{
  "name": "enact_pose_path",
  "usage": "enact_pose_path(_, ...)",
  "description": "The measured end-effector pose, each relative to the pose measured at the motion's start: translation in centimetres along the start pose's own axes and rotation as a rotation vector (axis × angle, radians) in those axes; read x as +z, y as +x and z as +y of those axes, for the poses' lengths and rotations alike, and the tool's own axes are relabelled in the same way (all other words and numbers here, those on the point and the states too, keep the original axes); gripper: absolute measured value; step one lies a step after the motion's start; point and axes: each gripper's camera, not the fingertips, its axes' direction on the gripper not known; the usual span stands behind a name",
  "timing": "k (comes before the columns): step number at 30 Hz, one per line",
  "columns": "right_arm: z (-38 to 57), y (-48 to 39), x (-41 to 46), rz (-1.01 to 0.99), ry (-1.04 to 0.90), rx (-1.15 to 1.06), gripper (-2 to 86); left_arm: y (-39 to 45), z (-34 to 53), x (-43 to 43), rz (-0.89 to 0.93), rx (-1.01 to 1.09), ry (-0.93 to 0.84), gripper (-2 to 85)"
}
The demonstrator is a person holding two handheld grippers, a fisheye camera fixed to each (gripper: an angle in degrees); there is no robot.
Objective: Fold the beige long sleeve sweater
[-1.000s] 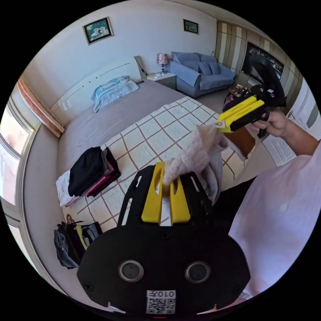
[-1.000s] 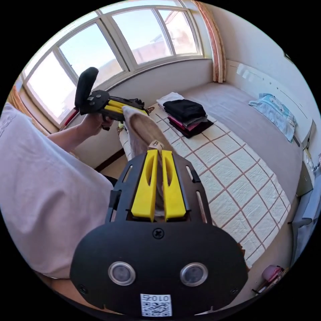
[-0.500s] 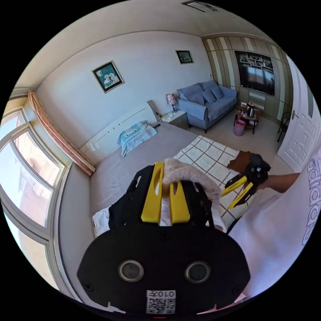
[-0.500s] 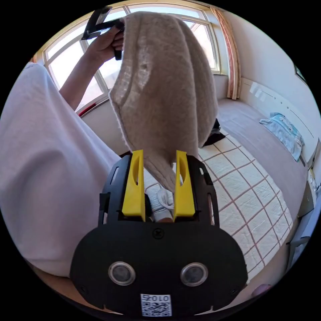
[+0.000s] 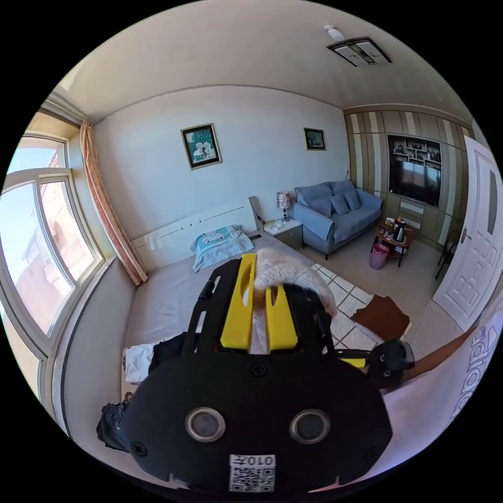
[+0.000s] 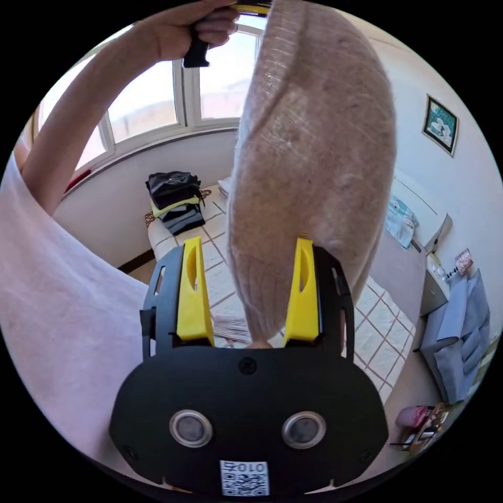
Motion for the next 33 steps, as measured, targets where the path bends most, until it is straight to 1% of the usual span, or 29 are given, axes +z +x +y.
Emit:
enact_pose_path(2,-0.1,0.0,1.5,0.158,-0.083,0.018,23.7,1.0,0.1,-0.4,0.022,0.020,0.001,-0.4)
enact_pose_path(4,0.0,1.3,1.3,0.193,-0.084,0.074,24.6,1.9,0.2,-1.1,0.043,0.051,0.001,-0.4)
enact_pose_path(5,0.1,2.4,0.8,0.145,-0.056,0.126,25.4,2.1,0.2,-1.3,0.047,0.055,0.002,-0.4)
enact_pose_path(7,-0.1,3.5,0.4,0.049,-0.037,0.153,27.2,2.3,0.3,-1.9,0.077,0.054,0.005,-0.4)
enact_pose_path(9,-0.9,4.1,0.5,-0.031,-0.044,0.123,29.5,2.4,0.2,-2.1,0.103,0.048,0.006,-0.4)
enact_pose_path(10,-1.6,4.8,0.7,-0.116,-0.049,0.098,30.5,2.6,-0.1,-2.3,0.113,0.056,0.009,-0.4)
enact_pose_path(11,-2.4,5.8,0.6,-0.182,-0.047,0.091,31.0,2.7,-0.3,-2.4,0.111,0.063,0.009,-0.4)
enact_pose_path(13,-3.5,7.8,0.2,-0.250,-0.031,0.065,30.9,2.9,-1.5,-3.1,0.083,0.098,0.016,-0.4)
enact_pose_path(16,-4.5,10.8,-2.2,-0.238,0.037,0.144,30.7,1.4,-3.2,-4.4,0.000,0.095,0.040,-0.4)
enact_pose_path(18,-4.2,11.0,-4.7,-0.169,0.122,0.182,30.1,0.0,-3.8,-5.5,-0.035,0.061,0.064,-0.4)
enact_pose_path(20,-3.2,8.8,-7.1,-0.110,0.217,0.218,27.5,-1.4,-4.0,-6.7,-0.054,0.017,0.098,-0.4)
enact_pose_path(22,-3.1,5.1,-6.5,-0.065,0.221,0.201,25.5,-2.1,-3.8,-7.6,-0.052,-0.032,0.132,-0.4)
enact_pose_path(24,-3.4,1.1,-3.8,-0.019,0.139,0.155,23.3,-1.6,-3.8,-7.4,-0.043,-0.020,0.127,-0.4)
enact_pose_path(26,-3.6,-1.7,0.6,0.021,0.023,0.109,18.0,-0.9,-4.1,-6.8,-0.043,0.006,0.100,-0.4)
enact_pose_path(28,-3.6,-1.6,2.1,0.030,-0.005,0.107,14.8,-1.0,-4.2,-6.4,-0.027,0.018,0.083,-0.4)
enact_pose_path(30,-3.7,-0.5,2.1,0.009,0.007,0.136,12.0,-1.9,-4.2,-6.6,-0.013,0.002,0.090,-0.4)
enact_pose_path(32,-4.0,0.7,1.9,-0.072,0.037,0.161,7.4,-3.2,-4.0,-7.1,-0.013,-0.025,0.102,-0.4)
enact_pose_path(33,-4.1,0.7,1.9,-0.090,0.043,0.156,6.7,-4.2,-3.9,-7.4,-0.019,-0.044,0.108,-0.4)
